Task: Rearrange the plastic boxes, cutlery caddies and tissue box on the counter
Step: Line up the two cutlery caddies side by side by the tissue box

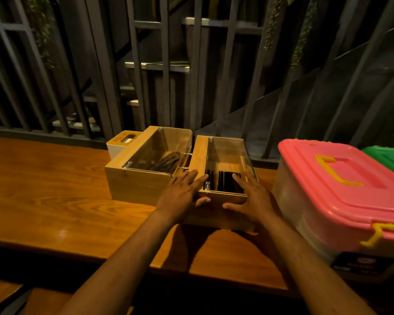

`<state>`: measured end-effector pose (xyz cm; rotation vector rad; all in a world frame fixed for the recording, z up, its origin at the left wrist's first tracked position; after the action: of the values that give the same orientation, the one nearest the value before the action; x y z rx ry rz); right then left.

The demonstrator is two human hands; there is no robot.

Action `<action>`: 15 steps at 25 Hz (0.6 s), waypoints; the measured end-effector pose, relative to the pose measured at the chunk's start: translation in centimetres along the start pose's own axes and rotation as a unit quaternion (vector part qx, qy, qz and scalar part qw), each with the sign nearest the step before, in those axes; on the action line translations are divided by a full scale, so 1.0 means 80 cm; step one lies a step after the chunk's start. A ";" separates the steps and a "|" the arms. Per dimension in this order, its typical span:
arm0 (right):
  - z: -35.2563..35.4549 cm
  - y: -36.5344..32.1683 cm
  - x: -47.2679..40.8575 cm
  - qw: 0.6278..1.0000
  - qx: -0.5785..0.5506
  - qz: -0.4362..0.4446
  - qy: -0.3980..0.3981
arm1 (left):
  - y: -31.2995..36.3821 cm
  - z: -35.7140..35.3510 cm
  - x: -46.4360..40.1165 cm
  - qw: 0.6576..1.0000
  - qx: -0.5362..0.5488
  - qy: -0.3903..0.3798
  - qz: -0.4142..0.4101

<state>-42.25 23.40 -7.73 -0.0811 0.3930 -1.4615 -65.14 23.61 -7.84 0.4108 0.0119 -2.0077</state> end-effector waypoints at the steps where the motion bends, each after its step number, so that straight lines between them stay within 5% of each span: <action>1: -0.002 0.000 -0.007 1.000 0.004 -0.002 -0.001 | -0.004 -0.002 -0.007 1.000 -0.007 -0.001 0.000; 15: -0.009 0.006 -0.053 0.999 0.044 -0.020 -0.002 | -0.027 -0.010 -0.053 0.999 -0.047 0.005 -0.008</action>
<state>-42.24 27.74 -7.62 -0.0219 0.3255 -1.5152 -65.07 28.46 -7.73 0.3615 0.1154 -2.0113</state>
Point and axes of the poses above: each hand's wrist, its own x-axis away from the middle knuckle, its own z-axis out of the back of the hand, y = z × x, the point moved 2 cm from there along -x, towards the middle knuckle, and after that the axes turned 7 degrees about x, right-handed, at the moved point
